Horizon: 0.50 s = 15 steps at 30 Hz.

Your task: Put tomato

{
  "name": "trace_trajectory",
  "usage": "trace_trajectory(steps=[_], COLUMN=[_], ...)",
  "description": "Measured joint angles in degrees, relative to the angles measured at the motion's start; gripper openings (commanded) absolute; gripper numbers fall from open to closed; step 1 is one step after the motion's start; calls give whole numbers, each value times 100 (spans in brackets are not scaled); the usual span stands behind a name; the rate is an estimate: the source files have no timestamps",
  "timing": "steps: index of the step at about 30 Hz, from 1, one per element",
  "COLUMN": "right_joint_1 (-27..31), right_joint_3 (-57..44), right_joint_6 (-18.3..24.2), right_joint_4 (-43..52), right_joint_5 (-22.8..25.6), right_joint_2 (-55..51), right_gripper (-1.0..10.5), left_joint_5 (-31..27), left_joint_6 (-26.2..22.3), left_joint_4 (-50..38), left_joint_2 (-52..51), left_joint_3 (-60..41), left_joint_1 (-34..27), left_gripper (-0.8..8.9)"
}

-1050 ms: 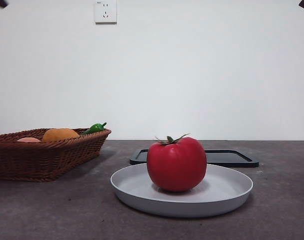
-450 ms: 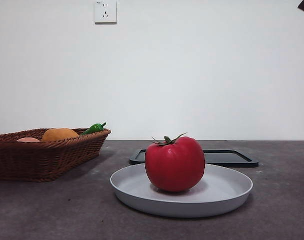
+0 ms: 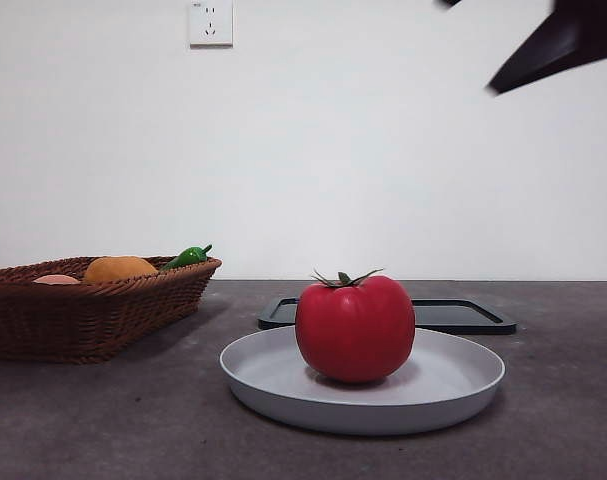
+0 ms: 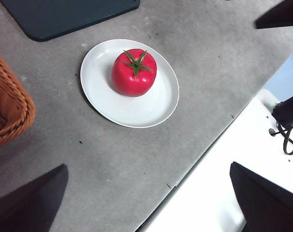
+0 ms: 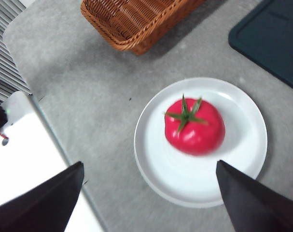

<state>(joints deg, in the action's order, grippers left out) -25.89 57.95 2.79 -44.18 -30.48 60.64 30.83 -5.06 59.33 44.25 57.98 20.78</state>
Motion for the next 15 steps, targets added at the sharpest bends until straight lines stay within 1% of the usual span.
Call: trace_trajectory(steps=[9, 15], right_joint_1=[-426, -748], right_joint_3=[0, 0], right_joint_6=[4, 22], right_joint_4=[739, 1163], right_joint_5=[708, 1126], right_joint_2=[1207, 1812], right_gripper=[442, 443], left_joint_5=[0, 0], left_joint_6=[0, 0], left_joint_4=[0, -2], left_joint_2=[0, -2], left_joint_3=[2, 2], left_joint_1=[0, 0], left_gripper=[561, 561])
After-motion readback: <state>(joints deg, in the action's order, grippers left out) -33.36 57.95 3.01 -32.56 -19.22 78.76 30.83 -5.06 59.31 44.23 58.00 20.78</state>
